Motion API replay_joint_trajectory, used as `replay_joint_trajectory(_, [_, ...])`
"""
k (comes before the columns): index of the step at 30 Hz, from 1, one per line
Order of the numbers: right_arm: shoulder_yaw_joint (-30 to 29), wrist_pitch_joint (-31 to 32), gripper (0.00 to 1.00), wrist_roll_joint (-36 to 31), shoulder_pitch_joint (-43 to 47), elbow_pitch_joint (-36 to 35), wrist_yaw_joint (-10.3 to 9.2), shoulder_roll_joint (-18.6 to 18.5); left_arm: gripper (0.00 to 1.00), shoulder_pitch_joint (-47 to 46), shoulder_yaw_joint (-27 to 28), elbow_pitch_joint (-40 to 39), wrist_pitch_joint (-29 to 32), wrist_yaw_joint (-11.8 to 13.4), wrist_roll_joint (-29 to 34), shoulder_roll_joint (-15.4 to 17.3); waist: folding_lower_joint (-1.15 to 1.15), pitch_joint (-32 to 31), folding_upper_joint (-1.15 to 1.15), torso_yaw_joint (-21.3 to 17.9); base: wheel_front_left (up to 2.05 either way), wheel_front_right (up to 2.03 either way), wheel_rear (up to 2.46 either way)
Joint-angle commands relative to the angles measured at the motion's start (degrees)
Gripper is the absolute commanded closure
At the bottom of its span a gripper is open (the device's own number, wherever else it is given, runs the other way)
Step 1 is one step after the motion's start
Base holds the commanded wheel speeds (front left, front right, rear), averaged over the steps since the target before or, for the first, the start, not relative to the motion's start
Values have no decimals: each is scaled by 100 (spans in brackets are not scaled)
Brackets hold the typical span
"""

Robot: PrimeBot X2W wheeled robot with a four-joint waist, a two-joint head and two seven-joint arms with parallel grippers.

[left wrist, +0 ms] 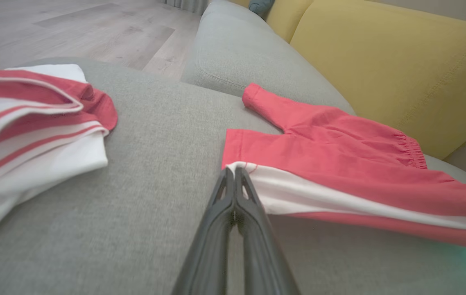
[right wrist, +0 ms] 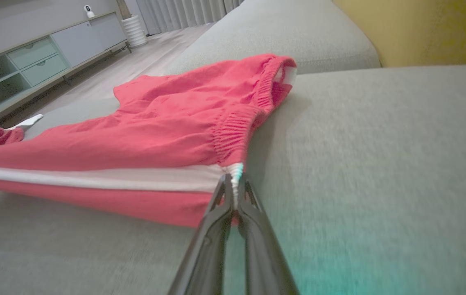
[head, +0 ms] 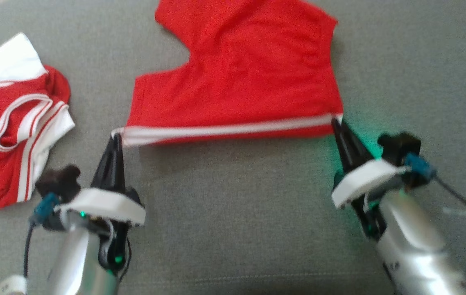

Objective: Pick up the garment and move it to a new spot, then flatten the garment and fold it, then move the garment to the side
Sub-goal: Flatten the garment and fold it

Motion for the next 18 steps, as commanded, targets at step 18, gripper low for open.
replay_joint_trajectory(18, [55, -36, 100, 293, 1904, -541, 37, 139, 100, 1674, 252, -457, -29, 197, -87, 110, 0, -1317, 0, -216, 0, 0, 0])
